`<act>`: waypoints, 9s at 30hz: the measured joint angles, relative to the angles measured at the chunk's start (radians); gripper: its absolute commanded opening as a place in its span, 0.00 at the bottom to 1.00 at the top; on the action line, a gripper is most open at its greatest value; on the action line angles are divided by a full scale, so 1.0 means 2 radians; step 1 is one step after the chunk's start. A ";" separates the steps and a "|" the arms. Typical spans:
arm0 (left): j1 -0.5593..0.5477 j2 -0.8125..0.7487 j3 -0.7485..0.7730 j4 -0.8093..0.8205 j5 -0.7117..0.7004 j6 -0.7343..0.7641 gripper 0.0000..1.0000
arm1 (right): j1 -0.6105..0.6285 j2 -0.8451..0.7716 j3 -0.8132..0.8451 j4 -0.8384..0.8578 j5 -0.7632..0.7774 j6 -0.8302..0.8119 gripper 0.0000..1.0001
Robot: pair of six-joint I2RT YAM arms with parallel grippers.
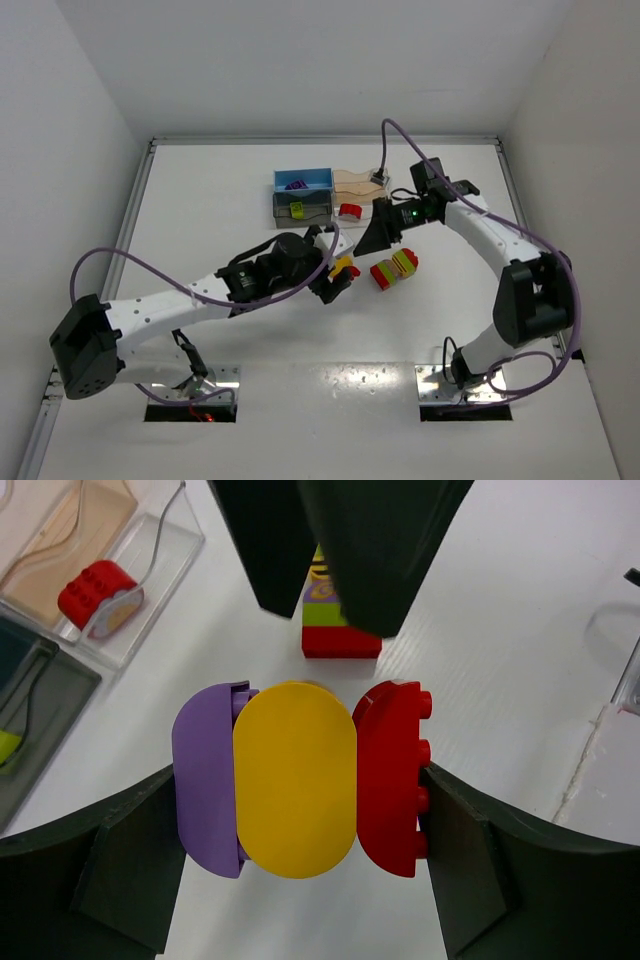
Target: Sort the legos into containers by color
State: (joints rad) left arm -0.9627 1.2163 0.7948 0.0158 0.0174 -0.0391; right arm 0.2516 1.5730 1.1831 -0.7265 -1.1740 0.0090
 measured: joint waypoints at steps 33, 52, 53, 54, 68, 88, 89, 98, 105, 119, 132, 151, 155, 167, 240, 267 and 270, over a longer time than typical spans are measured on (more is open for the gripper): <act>0.000 -0.005 0.033 -0.044 -0.031 -0.014 1.00 | -0.006 0.044 0.049 -0.168 -0.012 -0.188 0.00; 0.175 0.060 0.165 -0.116 0.417 -0.044 0.88 | -0.007 0.034 0.096 -0.241 0.059 -0.299 0.00; 0.179 0.078 0.171 -0.116 0.436 -0.049 0.85 | -0.002 0.034 0.102 -0.243 0.060 -0.306 0.00; 0.182 0.093 0.174 -0.117 0.451 -0.053 0.84 | 0.004 0.034 0.107 -0.244 0.060 -0.311 0.00; 0.210 0.146 0.202 -0.093 0.532 -0.089 0.78 | 0.070 0.023 0.117 -0.255 0.091 -0.345 0.00; 0.211 0.183 0.204 -0.078 0.594 -0.116 0.16 | 0.078 0.023 0.134 -0.239 0.115 -0.339 0.00; 0.211 0.183 0.204 -0.078 0.592 -0.116 0.15 | 0.078 0.023 0.133 -0.238 0.115 -0.339 0.00; 0.242 0.183 0.192 -0.010 0.578 -0.176 0.10 | 0.071 0.018 0.075 -0.216 0.116 -0.340 0.00; 0.325 0.191 0.221 0.030 0.543 -0.200 0.10 | 0.048 0.018 0.055 -0.228 0.127 -0.341 0.00; 0.348 0.387 0.444 -0.094 0.228 -0.071 0.18 | -0.027 0.019 0.113 -0.230 0.139 -0.339 0.00; 0.343 0.490 0.531 -0.151 0.124 -0.014 0.45 | -0.046 0.038 0.134 -0.226 0.139 -0.322 0.00; 0.357 0.298 0.240 0.033 0.289 -0.123 0.64 | -0.089 0.069 0.136 -0.015 0.059 -0.042 0.00; 0.349 0.203 0.158 0.190 0.374 -0.254 0.66 | -0.094 0.060 0.038 0.239 0.043 0.207 0.00; 0.311 0.185 0.087 0.362 0.414 -0.437 0.71 | -0.032 0.068 0.021 0.462 0.022 0.444 0.00; 0.308 0.245 0.196 0.129 0.341 -0.255 0.18 | -0.069 0.308 0.288 0.130 0.393 0.010 0.52; 0.186 0.453 0.400 0.040 0.161 -0.173 0.48 | -0.147 -0.058 0.095 0.106 0.403 0.014 0.74; 0.181 0.464 0.409 0.034 0.146 -0.166 0.60 | -0.159 -0.058 0.073 0.092 0.403 0.011 0.74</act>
State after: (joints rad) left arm -0.6014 2.1441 1.6131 0.0830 0.3088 -0.3702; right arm -0.0666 1.4574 1.3289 -0.5426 -0.3676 0.0315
